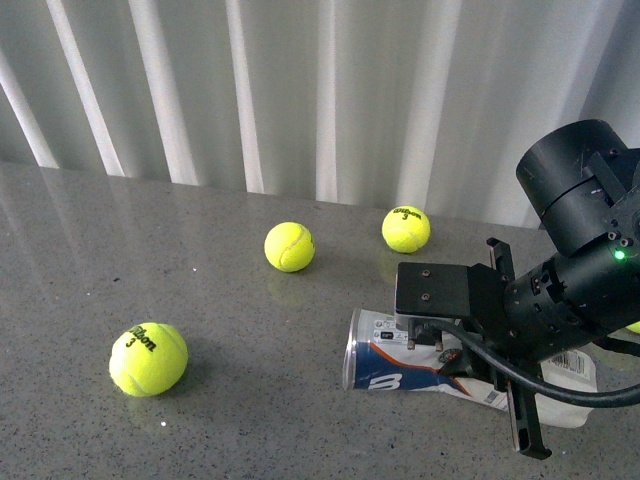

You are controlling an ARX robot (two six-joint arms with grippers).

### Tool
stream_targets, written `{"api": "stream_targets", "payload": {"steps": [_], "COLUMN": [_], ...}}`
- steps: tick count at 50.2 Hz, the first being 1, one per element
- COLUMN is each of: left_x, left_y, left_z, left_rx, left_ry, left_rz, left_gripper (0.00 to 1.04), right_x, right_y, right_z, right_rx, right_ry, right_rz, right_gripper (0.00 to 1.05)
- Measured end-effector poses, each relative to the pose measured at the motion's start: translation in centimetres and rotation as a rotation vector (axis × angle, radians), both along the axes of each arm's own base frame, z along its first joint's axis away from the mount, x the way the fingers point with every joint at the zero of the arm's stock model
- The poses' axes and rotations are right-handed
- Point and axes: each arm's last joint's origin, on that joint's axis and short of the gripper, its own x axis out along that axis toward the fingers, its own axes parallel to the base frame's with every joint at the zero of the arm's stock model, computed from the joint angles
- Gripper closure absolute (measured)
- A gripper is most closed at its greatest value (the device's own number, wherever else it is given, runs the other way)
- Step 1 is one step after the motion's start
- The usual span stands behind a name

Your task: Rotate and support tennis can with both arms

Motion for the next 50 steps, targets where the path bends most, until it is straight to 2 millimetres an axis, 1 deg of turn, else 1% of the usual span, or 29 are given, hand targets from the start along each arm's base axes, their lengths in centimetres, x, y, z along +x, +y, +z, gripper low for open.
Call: {"api": "stream_targets", "payload": {"steps": [4,12,21,28,31,32,34,35,38,50], "left_x": [0.00,0.00,0.00,0.00,0.00,0.00,0.00,0.00,0.00,0.00], "left_y": [0.00,0.00,0.00,0.00,0.00,0.00,0.00,0.00,0.00,0.00], "left_z": [0.00,0.00,0.00,0.00,0.00,0.00,0.00,0.00,0.00,0.00], "left_rx": [0.000,0.000,0.000,0.000,0.000,0.000,0.000,0.000,0.000,0.000], "left_ry": [0.000,0.000,0.000,0.000,0.000,0.000,0.000,0.000,0.000,0.000], "left_rz": [0.000,0.000,0.000,0.000,0.000,0.000,0.000,0.000,0.000,0.000], "left_gripper": [0.07,0.07,0.07,0.07,0.07,0.07,0.07,0.07,0.07,0.07], "right_x": [-0.17,-0.51,-0.78,-0.78,-0.77,-0.75,-0.73,-0.73,-0.73,-1.00], "right_y": [0.00,0.00,-0.13,-0.37,-0.44,-0.51,-0.61,-0.64,-0.70,-0.66], "right_z": [-0.12,-0.41,-0.63,-0.66,-0.67,-0.67,-0.66,-0.66,-0.64,-0.01], "right_rx": [-0.005,-0.011,-0.021,-0.030,-0.032,-0.033,-0.033,-0.033,-0.035,-0.036], "right_ry": [0.010,0.023,0.039,0.041,0.041,0.041,0.041,0.042,0.043,0.038], "right_rz": [0.004,0.006,0.007,0.007,0.005,0.003,0.000,-0.001,-0.003,-0.017], "right_gripper": [0.97,0.73,0.50,0.25,0.18,0.13,0.06,0.05,0.08,0.07]}}
